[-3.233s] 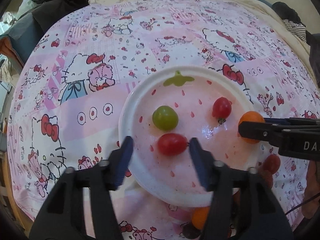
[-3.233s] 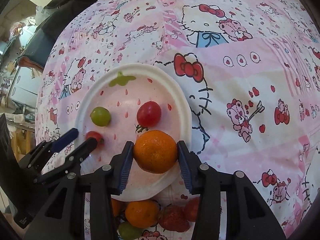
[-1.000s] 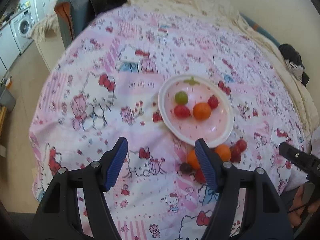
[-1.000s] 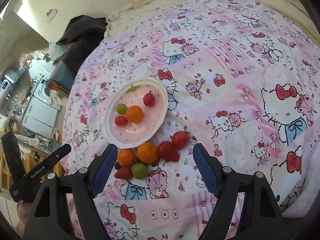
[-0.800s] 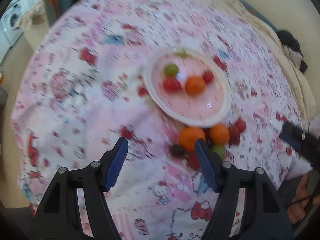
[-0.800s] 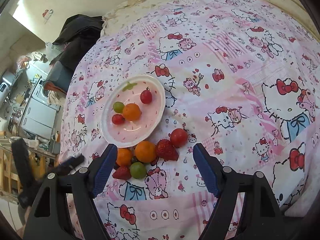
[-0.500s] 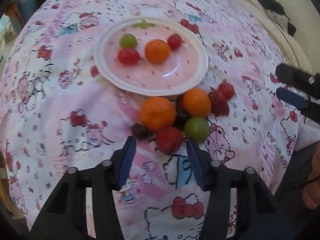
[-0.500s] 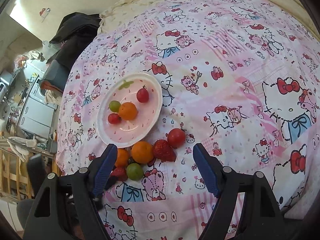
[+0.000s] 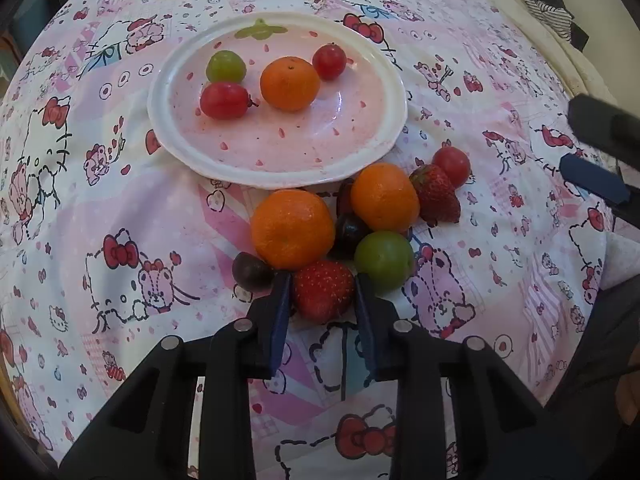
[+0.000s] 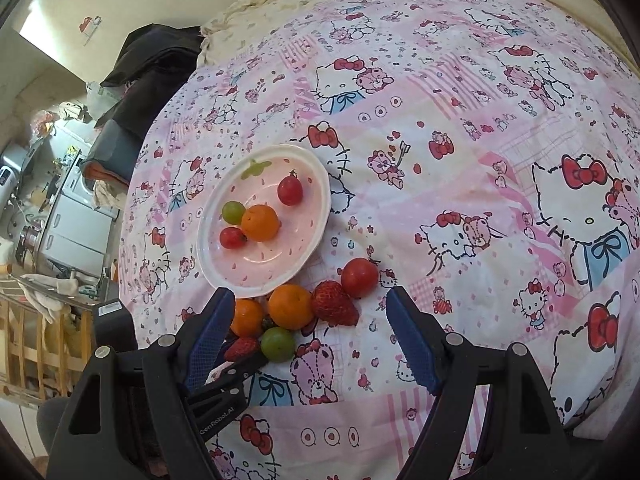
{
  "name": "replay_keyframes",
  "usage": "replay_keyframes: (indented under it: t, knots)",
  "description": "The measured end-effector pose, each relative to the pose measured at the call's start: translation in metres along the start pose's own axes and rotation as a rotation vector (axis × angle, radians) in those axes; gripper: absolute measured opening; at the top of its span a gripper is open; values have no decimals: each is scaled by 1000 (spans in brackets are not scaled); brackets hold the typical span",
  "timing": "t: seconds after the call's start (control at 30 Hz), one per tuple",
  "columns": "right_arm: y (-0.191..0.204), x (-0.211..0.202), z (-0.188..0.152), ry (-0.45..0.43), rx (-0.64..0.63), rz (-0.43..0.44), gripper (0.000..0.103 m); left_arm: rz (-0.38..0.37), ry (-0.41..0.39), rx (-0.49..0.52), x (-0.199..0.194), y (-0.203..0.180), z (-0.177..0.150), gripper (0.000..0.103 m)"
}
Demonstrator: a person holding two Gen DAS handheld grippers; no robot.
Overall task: Organize fruits
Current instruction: 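Grasp a strawberry with the left gripper while the right gripper approaches the green lime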
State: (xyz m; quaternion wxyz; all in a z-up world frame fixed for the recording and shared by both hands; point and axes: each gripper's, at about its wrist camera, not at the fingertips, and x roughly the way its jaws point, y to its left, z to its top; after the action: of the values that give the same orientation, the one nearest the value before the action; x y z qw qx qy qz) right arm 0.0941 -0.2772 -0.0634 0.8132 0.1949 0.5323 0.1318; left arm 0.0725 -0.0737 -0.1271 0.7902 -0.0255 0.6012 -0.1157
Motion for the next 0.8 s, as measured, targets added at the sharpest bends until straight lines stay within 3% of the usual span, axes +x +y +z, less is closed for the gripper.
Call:
replay_keyframes:
  t: [0.17,0.33,0.4,0.53,0.8]
  knots:
    - [4,5,-3,22,-25,-20,80,1,-42,-22,-26,9,-7,27]
    - [16,38,-15,168,-83,-28,80,43,-71,-64,-54,30,-13,27]
    - [26,54,-22,227,-123,-13,69,57,-84,-76,-61,37,-15,27]
    - [42,81,-36,293,-179,-35,60,74,-103,-69,-72,48,-22,27]
    - [59,106,-50,285,-273,-110,52,95,-131,-109,-81,62,-29,27]
